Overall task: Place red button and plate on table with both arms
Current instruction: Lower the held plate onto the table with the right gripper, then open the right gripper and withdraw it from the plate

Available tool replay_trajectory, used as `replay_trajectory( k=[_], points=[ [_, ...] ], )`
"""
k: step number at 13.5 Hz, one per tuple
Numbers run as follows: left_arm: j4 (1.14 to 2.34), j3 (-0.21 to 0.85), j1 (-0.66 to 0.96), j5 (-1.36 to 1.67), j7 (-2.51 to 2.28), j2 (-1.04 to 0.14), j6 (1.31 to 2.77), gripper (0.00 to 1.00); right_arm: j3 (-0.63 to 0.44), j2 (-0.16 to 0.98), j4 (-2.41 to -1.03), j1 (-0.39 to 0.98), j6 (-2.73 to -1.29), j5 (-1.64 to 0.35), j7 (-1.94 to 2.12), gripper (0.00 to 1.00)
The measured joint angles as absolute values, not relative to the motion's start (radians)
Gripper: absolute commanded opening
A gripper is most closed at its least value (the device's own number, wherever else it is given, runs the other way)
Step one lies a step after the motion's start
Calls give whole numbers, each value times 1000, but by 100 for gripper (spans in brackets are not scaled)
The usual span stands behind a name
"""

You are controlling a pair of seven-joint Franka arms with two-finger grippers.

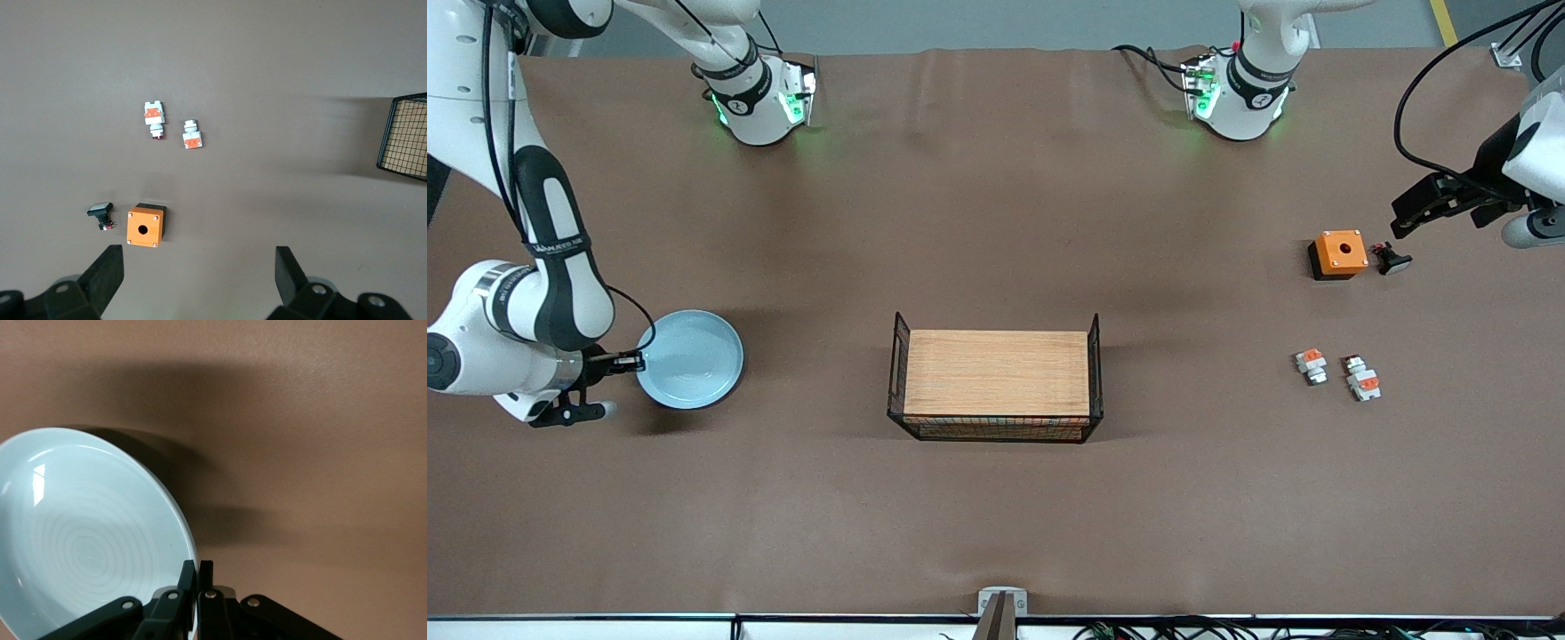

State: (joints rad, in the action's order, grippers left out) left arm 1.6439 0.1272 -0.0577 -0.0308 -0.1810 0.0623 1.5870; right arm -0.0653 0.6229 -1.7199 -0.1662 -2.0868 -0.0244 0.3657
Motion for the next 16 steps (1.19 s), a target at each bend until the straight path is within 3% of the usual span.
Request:
replay_trajectory(
  k=[1,3,4,6,11,16],
  points=[
    [1644,127,-58,-31,-181,62,1587,100,-65,633,-1720,-166,-2101,-24,366,14],
    [1644,127,-58,-31,-181,62,1587,100,-65,646,-1720,-166,-2114,-24,366,38],
    [1644,127,-58,-31,-181,62,1587,100,-65,649,-1720,-167,-2115,-25,365,65],
    [1644,126,-58,-31,-181,62,1587,100,-65,649,-1716,-167,-2115,-25,365,95],
    [1644,126,-59,-31,-181,62,1587,100,-56,608,-1676,-164,-2017,-26,286,98],
    [1643,125,-59,-31,-181,63,1587,100,-42,442,-1659,-120,-1864,-26,133,98]
  ],
)
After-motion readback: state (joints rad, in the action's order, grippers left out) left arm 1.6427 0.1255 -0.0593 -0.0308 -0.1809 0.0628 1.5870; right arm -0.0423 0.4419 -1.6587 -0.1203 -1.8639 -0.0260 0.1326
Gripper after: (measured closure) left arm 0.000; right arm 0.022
